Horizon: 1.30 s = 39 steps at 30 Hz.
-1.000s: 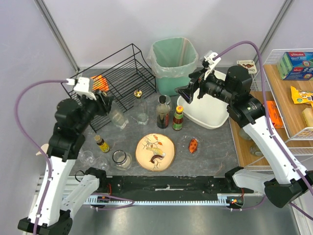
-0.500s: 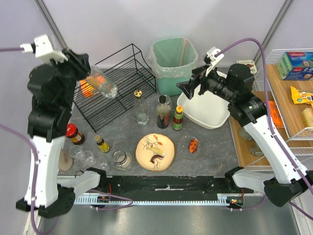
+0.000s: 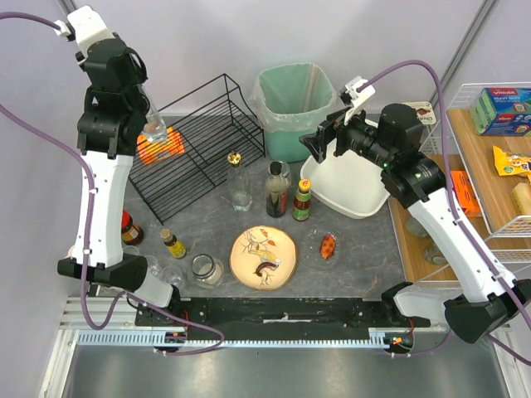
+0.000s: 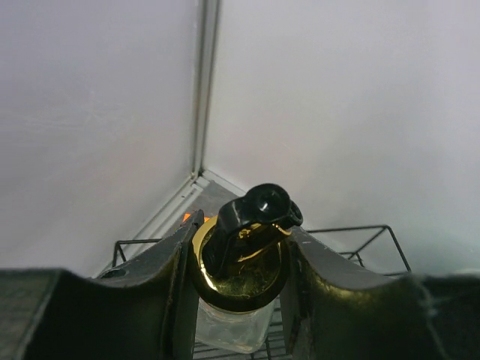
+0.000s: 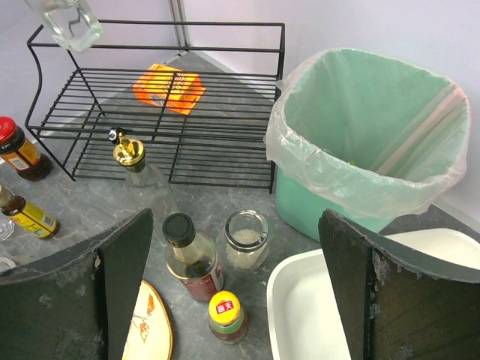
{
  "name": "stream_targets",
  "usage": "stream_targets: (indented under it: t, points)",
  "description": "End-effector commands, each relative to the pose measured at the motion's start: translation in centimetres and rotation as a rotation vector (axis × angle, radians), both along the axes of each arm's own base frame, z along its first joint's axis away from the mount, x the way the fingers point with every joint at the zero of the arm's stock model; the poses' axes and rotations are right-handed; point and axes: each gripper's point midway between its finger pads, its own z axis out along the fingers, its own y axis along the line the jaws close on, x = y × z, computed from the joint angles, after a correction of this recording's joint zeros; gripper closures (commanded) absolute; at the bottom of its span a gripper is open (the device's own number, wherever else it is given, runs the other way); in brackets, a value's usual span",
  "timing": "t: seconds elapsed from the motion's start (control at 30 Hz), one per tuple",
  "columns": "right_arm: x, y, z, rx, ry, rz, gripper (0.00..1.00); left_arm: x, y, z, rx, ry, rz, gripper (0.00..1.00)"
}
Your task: Clear the kitchen counter
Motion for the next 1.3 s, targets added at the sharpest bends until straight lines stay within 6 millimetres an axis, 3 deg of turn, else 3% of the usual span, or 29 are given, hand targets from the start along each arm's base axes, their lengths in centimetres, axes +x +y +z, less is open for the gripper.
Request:
stream_targets:
  t: [0.0, 0.13, 0.47, 0.63, 0.9, 1.27]
  points:
    - [0.5, 0.1, 2.1, 0.019, -0.056, -0.010, 0.02, -2.5, 3.9, 6.9, -0.014, -0.215, 0.152, 0.98]
    - [0.8, 0.4, 1.8, 0.024, -0.048, -0.003, 0.02, -1.8, 5.8, 6.0, -0.037, -0.207, 0.193, 0.98]
    - [1.6, 1.1, 1.0, 0.021, -0.027, 0.009, 0.02, -0.3, 10.9, 1.7, -0.114, -0.156, 0.290, 0.98]
    - [1.4, 1.1, 0.4, 0.025, -0.015, 0.010, 0.02, 0.7, 11.5, 0.1, -0.154, -0.151, 0.291, 0.98]
    - [1.2, 0.5, -0.9, 0.019, -0.004, -0.015, 0.02, 1.8, 11.7, -0.3, -0.196, -0.190, 0.300, 0.99]
    - [1.3, 0.0, -2.7, -0.010, 0.015, -0.041, 0.02, 1.3, 12.0, -4.8, -0.186, -0.106, 0.358, 0.98]
